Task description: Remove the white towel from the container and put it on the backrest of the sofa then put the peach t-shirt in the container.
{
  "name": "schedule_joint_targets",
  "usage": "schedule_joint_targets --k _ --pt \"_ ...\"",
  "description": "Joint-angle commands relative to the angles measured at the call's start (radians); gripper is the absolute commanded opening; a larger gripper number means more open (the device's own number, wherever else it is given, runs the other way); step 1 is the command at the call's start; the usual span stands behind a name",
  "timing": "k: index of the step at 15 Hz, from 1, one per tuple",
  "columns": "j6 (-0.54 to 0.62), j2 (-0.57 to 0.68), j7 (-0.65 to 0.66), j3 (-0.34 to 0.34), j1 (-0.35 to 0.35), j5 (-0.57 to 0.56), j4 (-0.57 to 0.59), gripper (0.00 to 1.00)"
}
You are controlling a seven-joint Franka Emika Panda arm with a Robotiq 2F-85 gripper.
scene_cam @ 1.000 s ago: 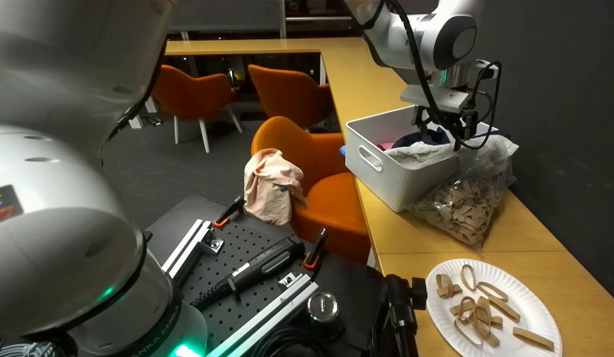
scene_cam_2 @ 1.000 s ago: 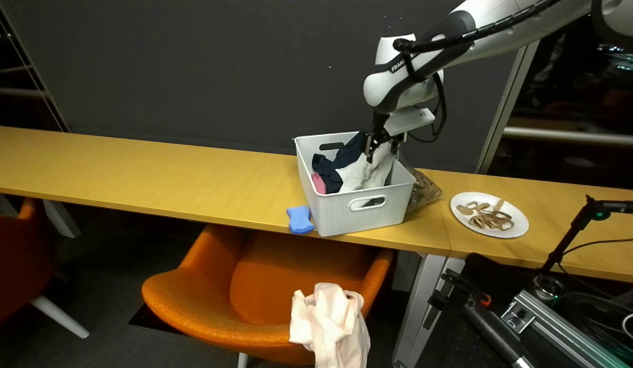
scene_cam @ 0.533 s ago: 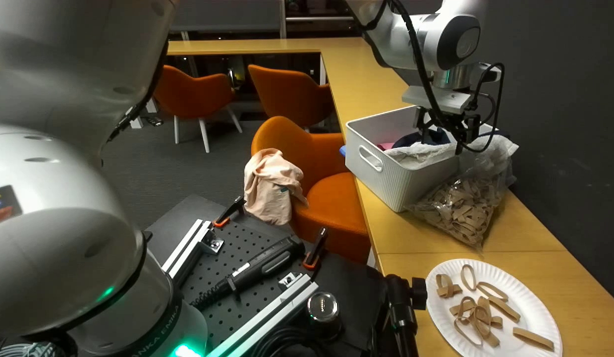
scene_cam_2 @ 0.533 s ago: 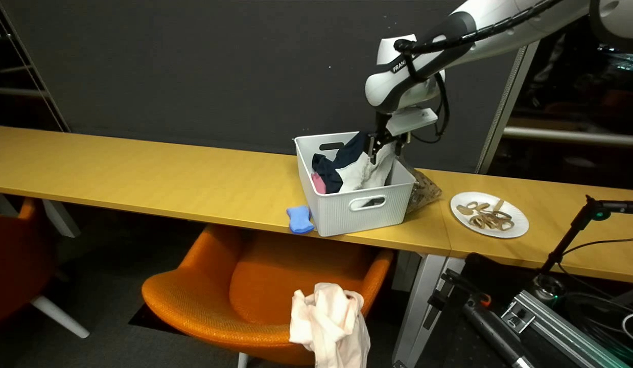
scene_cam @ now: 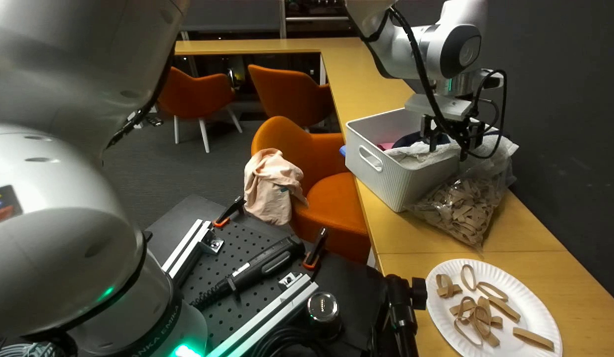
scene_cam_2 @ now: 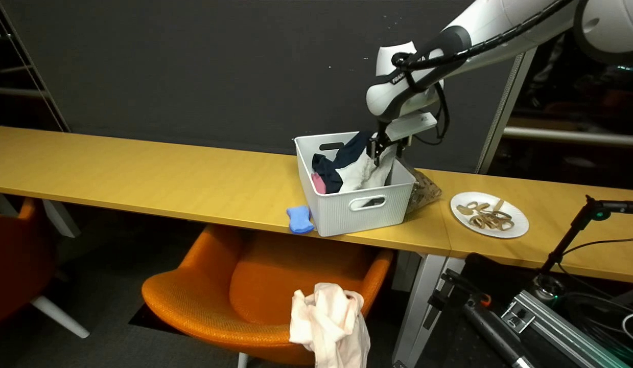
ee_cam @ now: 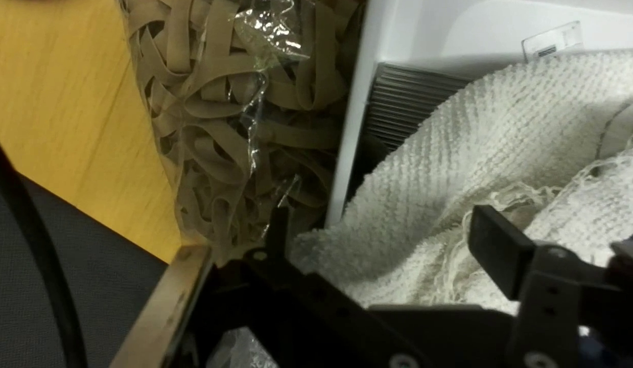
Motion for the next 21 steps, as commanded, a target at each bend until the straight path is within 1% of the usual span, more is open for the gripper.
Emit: schedule_joint_targets --k 1,2,4,5,7,9,10,11,13,14,15,16,17,19,20,21 --pt "0.046 0.032 0.053 -0.030 0.019 -0.042 0.033 0.58" --pt "0.056 0.029 0.059 -0.031 0.022 -0.045 0.030 0.51" --pt "0.065 0.002 0.067 -0.034 0.031 -0.059 0.010 0.50" --pt "0.067 -0.013 0.070 -0.038 0.036 -0.064 -0.001 0.52" --pt "0.065 -0.034 0.074 -0.046 0.047 -0.075 -0.014 0.63" --pt "0.066 -0.044 0.081 -0.050 0.055 -0.084 -0.019 0.65" --pt "0.067 -0.049 0.080 -0.047 0.056 -0.085 -0.022 0.61" --pt "0.063 -0.049 0.082 -0.044 0.056 -0.083 -0.022 0.41" --pt "0.061 -0.041 0.085 -0.041 0.057 -0.083 -0.019 0.48" --pt "0.061 -0.037 0.085 -0.040 0.057 -0.081 -0.018 0.48" --pt "0.057 -0.029 0.085 -0.041 0.056 -0.082 -0.015 0.60" --pt "0.055 -0.025 0.085 -0.041 0.056 -0.081 -0.014 0.65" --pt "0.054 -0.020 0.085 -0.043 0.054 -0.082 -0.012 0.74" --pt "0.050 -0.011 0.084 -0.045 0.052 -0.082 -0.005 0.80" --pt "0.049 -0.006 0.083 -0.046 0.049 -0.082 -0.002 0.81" --pt "0.049 -0.004 0.083 -0.047 0.048 -0.082 -0.001 0.79"
